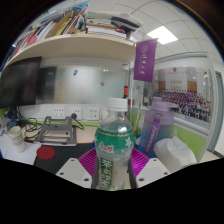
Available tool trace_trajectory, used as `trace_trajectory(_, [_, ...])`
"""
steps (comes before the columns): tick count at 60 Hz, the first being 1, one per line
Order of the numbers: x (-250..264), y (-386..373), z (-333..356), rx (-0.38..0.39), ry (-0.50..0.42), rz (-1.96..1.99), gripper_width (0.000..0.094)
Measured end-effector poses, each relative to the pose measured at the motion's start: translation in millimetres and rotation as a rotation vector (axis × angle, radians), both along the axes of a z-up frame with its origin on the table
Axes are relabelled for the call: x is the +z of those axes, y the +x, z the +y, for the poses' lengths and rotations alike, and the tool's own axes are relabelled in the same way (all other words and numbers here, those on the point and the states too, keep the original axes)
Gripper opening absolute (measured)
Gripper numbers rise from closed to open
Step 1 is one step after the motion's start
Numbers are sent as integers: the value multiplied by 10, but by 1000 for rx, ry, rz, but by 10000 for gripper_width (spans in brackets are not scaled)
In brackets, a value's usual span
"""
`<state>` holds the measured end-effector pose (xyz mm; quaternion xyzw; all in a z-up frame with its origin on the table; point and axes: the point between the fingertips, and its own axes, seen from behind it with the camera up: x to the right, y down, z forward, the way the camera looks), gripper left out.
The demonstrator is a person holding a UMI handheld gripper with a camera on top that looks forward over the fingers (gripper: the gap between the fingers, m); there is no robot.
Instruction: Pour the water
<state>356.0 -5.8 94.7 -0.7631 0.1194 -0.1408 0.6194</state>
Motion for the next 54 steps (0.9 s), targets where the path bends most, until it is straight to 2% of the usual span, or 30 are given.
trace_trajectory(14, [17, 10, 68, -7, 0, -31, 315])
trace_trajectory(20, [34, -57, 140, 23, -52, -86, 313])
trace_trajectory(25, [244, -157, 237, 59, -84, -176, 312])
trace_trajectory(29, [442, -418, 394, 129, -94, -287, 312])
trace_trajectory(43, [757, -1477, 922, 430, -280, -819, 312])
trace_trajectory(50, [631, -1875, 1142, 539, -400, -1119, 319])
trace_trajectory(54, [575, -2098, 1239, 590, -436, -1225, 319])
